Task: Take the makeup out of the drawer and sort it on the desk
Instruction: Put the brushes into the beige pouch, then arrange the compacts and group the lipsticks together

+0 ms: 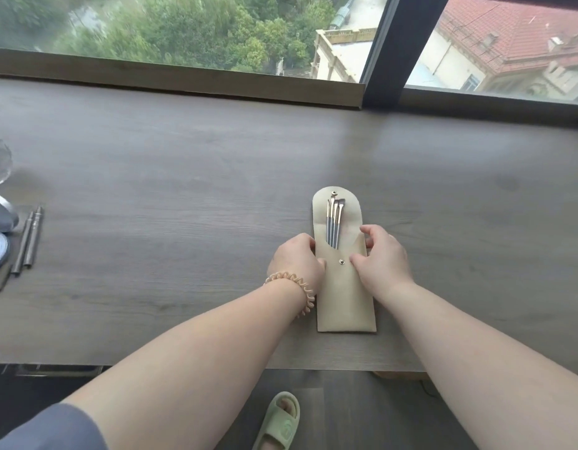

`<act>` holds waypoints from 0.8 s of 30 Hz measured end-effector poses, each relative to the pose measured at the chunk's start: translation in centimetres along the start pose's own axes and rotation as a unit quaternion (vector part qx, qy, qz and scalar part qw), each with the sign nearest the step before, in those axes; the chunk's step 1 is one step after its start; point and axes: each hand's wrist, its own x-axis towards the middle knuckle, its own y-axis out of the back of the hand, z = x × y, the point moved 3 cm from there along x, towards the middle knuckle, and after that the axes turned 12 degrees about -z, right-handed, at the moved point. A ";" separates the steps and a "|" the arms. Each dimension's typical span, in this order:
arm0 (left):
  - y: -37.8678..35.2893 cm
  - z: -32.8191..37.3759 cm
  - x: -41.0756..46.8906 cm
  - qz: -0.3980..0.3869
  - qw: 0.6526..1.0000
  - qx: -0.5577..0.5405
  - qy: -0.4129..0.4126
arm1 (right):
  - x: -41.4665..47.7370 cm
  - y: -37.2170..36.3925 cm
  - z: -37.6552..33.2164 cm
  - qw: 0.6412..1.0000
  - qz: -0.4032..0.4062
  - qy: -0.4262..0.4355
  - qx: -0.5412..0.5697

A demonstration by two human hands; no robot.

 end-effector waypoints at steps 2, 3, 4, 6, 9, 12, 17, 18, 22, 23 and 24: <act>0.0 -0.1 0.0 0.011 0.999 0.030 0.005 | 0.2 -0.4 0.1 0.998 0.008 -0.003 -0.057; 0.1 -0.2 0.0 0.017 0.999 0.042 0.004 | 0.1 -0.5 0.0 0.995 0.018 -0.003 -0.095; 0.3 -0.3 0.0 0.024 0.998 0.052 0.001 | 0.0 -0.7 -0.2 0.991 0.033 0.000 -0.130; 0.6 -0.6 -0.1 0.029 0.998 0.057 -0.003 | -0.6 -0.9 -0.9 0.984 0.068 0.025 -0.162; 1.8 -1.4 -0.6 0.038 0.999 0.031 -0.001 | -1.3 -1.7 -2.5 0.980 0.103 0.081 -0.152; 4.7 -3.4 -1.2 0.066 0.998 0.008 0.006 | -1.5 -3.9 -5.7 0.978 0.082 0.140 -0.132; 11.0 -9.6 -3.7 0.130 0.990 -0.054 0.029 | -1.9 -9.6 -12.6 0.972 -0.004 0.207 -0.113; 12.4 -11.2 -4.5 0.146 0.986 -0.064 0.042 | -2.1 -11.0 -14.1 0.969 -0.027 0.219 -0.112; 18.5 -17.4 -7.9 0.212 0.971 -0.070 0.085 | -3.3 -16.9 -20.5 0.953 -0.121 0.255 -0.105; 20.2 -19.0 -8.6 0.223 0.968 -0.070 0.092 | -3.5 -18.6 -22.2 0.951 -0.140 0.258 -0.095; 21.5 -20.1 -9.2 0.230 0.966 -0.067 0.098 | -3.6 -19.9 -23.6 0.951 -0.154 0.255 -0.081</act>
